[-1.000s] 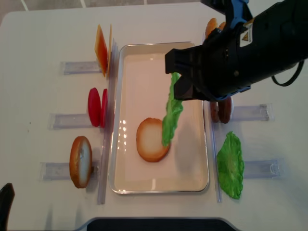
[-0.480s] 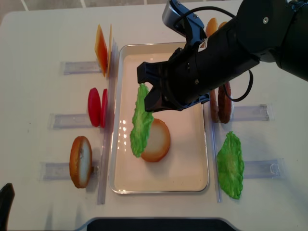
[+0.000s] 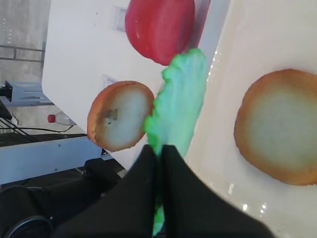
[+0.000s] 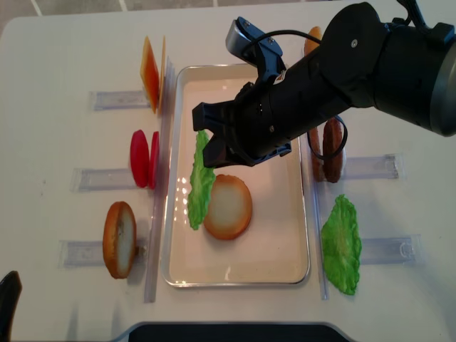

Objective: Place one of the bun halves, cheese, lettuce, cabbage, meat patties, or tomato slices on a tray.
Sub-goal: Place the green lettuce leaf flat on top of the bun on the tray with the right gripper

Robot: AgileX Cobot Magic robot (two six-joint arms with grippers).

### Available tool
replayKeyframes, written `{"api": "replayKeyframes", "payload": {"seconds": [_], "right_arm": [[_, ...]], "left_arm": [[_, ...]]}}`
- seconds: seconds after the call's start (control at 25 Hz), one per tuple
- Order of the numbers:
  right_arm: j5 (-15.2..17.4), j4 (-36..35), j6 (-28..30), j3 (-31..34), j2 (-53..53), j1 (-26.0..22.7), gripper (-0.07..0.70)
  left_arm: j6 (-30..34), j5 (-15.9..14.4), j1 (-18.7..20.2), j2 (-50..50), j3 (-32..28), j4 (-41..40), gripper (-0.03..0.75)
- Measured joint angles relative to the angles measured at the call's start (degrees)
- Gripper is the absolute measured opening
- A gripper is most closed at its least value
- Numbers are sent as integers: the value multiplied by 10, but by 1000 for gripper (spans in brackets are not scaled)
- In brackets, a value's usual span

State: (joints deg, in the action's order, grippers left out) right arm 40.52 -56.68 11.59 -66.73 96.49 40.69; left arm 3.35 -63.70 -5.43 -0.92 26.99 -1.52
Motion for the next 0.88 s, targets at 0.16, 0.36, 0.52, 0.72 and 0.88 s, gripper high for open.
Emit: {"api": "replayKeyframes", "payload": {"seconds": [0.16, 0.36, 0.52, 0.72, 0.88], "right_arm": [[-8, -33, 45, 0, 17, 0, 25], [-8, -50, 70, 0, 38, 0, 25], [-13, -55, 78, 0, 47, 0, 25], [-17, -57, 84, 0, 61, 0, 25], [-15, -47, 84, 0, 65, -6, 25]], "left_arm": [[0, 0, 0, 0, 0, 0, 640], [0, 0, 0, 0, 0, 0, 640], [0, 0, 0, 0, 0, 0, 640], [0, 0, 0, 0, 0, 0, 640], [0, 0, 0, 0, 0, 0, 640]]}}
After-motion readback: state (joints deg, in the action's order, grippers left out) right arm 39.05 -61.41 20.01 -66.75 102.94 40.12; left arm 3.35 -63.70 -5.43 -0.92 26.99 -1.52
